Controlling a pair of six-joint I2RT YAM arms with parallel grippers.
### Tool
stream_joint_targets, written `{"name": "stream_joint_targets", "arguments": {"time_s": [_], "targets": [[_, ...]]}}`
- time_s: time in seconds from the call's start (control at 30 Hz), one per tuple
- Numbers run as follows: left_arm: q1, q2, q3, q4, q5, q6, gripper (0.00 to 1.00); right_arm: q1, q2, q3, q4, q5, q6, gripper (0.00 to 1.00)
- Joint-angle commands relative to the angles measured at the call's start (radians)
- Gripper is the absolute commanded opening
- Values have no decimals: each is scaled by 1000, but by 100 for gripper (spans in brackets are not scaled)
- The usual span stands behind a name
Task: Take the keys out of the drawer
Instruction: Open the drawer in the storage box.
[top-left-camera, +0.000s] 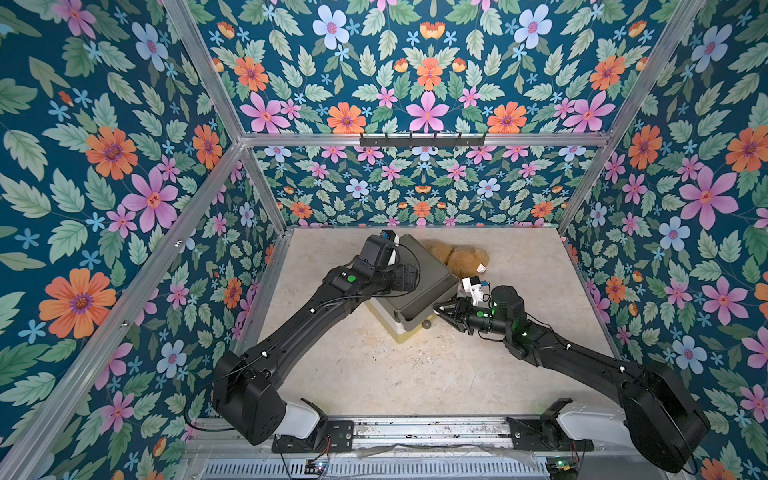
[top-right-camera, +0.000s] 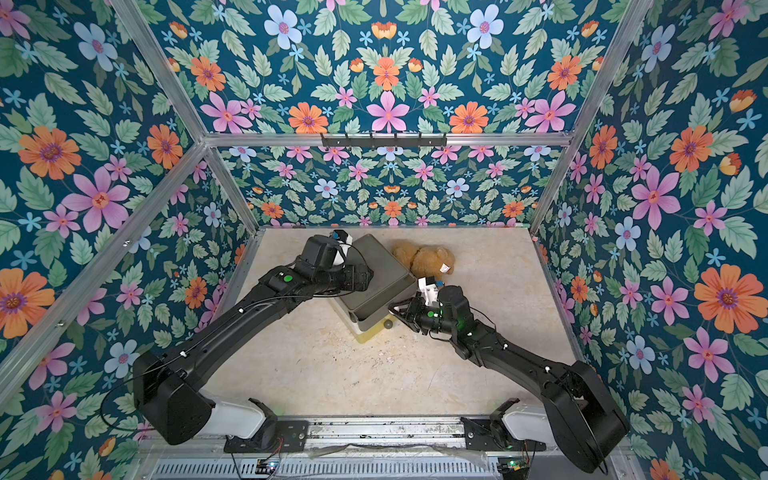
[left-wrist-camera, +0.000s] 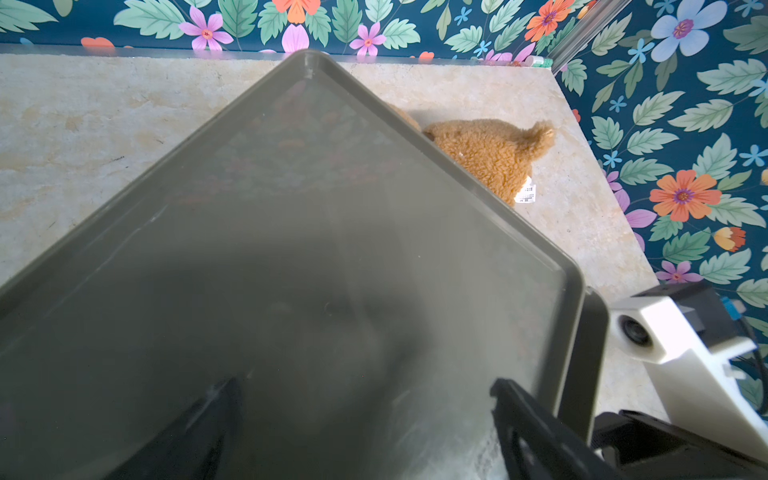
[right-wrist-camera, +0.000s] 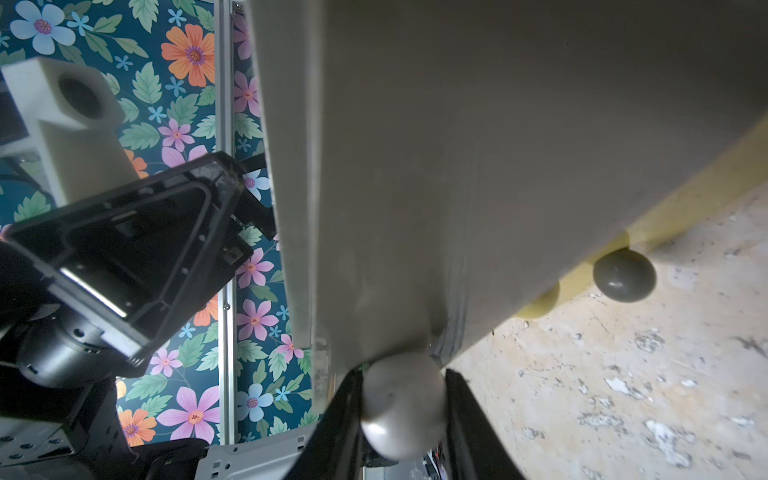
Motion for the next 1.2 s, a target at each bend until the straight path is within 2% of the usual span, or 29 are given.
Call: {"name": "stream_joint_targets", "arguments": {"time_s": [0.0,0.63,1.17], "targets": [[-1,4,-9,-99,44,-36,99,-1,-30,-11,-40,32,-18,25],[-1,17,-3,-79,58,-47,99,-1,-291,-141,-257,77,-38,25],[-1,28,4,-75,56,-50,99,-30,-437,-174,-432,80,-70,24]]}}
